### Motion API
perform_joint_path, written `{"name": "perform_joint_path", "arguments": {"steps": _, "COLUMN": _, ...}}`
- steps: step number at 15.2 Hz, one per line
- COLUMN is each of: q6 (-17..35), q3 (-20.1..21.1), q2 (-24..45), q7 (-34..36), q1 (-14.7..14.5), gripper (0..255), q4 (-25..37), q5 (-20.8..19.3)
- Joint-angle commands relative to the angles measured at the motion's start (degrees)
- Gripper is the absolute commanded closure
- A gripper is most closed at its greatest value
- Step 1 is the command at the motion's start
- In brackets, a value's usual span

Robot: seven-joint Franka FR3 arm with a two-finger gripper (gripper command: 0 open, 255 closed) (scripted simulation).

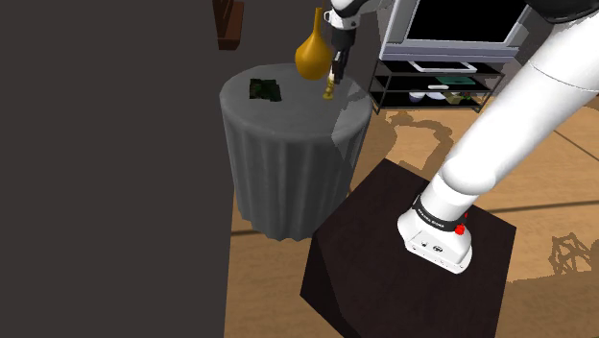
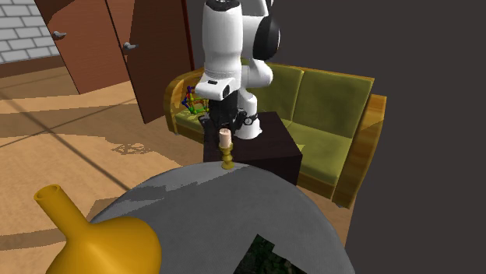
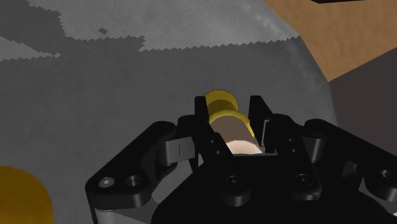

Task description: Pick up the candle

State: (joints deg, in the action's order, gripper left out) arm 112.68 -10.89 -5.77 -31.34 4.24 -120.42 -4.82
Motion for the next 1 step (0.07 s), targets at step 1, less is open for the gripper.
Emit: {"name": "perform_joint_path", "arguments": {"steps": 1, "q6": -0.4, "q3": 0.0, "q2": 0.0, "q7": -0.1, "q1": 0.0, "gripper": 255, "q4": 0.3, "q5": 0.0}}
